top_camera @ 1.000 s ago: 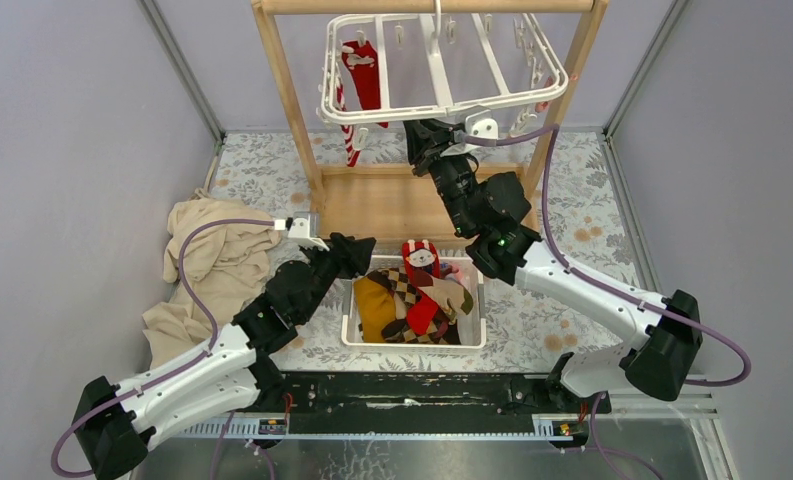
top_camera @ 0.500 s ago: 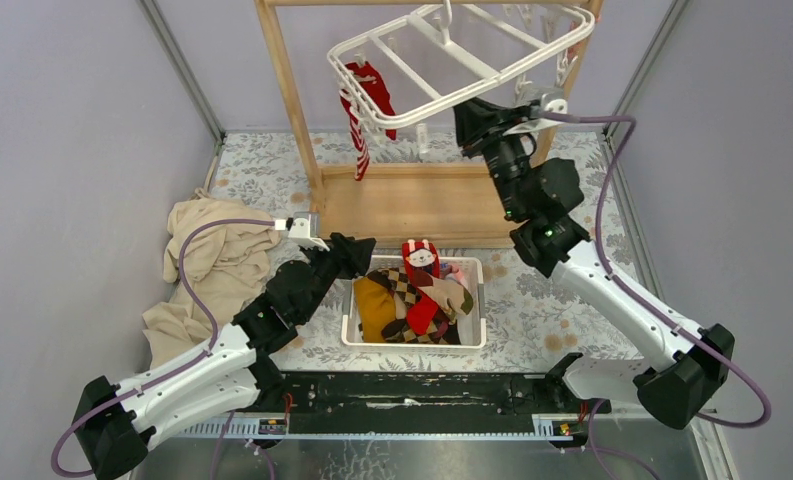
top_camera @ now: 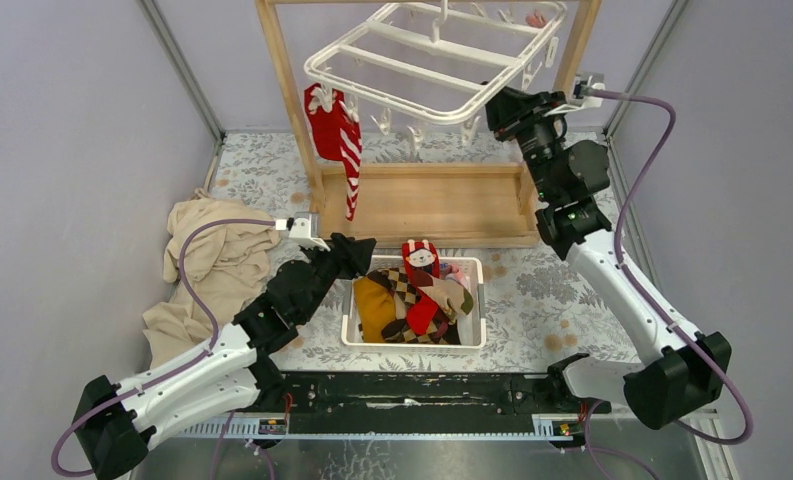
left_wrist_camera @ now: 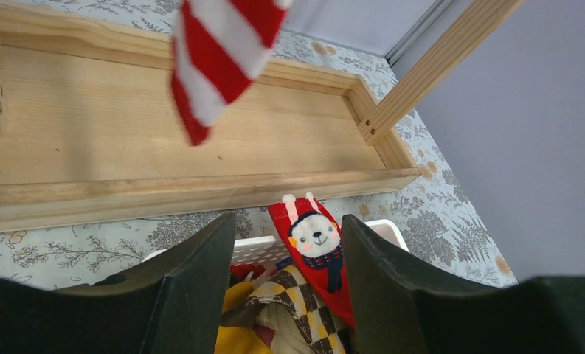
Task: Remove the socks clipped to the hanger
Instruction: Remove the sock from the hanger.
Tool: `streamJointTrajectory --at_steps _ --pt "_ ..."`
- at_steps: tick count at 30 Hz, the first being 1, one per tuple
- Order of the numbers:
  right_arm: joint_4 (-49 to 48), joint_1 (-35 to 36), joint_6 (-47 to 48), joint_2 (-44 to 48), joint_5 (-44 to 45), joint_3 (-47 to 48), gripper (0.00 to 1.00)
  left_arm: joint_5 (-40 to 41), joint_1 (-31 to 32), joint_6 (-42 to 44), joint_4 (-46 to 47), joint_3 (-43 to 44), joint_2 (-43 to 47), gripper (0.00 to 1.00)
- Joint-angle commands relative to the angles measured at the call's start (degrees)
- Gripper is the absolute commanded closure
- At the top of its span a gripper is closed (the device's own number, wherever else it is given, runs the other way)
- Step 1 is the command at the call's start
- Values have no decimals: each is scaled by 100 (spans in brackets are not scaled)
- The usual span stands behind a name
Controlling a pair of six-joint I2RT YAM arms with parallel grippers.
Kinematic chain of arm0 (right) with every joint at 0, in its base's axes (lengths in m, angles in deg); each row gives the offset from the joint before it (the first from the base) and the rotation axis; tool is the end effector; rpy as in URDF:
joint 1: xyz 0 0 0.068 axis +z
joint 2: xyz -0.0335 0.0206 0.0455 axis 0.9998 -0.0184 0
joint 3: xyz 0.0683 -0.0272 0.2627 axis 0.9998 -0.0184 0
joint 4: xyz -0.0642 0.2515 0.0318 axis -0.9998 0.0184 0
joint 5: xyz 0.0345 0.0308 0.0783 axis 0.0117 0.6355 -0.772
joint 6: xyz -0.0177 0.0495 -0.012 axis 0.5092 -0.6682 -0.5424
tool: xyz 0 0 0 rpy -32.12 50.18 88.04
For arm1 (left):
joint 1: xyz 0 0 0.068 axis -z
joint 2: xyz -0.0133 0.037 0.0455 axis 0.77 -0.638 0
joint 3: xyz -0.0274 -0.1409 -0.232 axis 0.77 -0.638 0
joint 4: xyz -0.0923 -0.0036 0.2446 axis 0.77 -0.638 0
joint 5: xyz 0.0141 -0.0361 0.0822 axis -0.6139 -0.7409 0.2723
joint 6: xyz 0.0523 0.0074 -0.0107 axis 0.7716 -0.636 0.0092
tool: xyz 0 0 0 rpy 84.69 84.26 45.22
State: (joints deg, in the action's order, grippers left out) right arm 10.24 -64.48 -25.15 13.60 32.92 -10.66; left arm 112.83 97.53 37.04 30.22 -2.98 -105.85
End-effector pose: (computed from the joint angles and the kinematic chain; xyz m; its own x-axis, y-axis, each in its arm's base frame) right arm 0.2499 0.1127 0.4656 0.2778 0.5814 -0.7647 -0.5592 0.7452 0.3633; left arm 0.1387 -0.1290 0.2692 -0.2554 -0.4287 -0.8666 0.3176 0.8093 -0.4941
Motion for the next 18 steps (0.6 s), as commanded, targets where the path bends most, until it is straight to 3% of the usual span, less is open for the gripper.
streamJointTrajectory --at_steps 1,14,18 --pt "-246 -709 -968 -254 -670 -13 80 78 -16 6 71 79 53 38" --pt "-798 -2067 -2356 -1196 -2137 491 75 66 -17 45 72 87 31 38" --pt "-880 -2226 -2520 -1413 -2408 691 67 75 -18 78 48 108 30 38"
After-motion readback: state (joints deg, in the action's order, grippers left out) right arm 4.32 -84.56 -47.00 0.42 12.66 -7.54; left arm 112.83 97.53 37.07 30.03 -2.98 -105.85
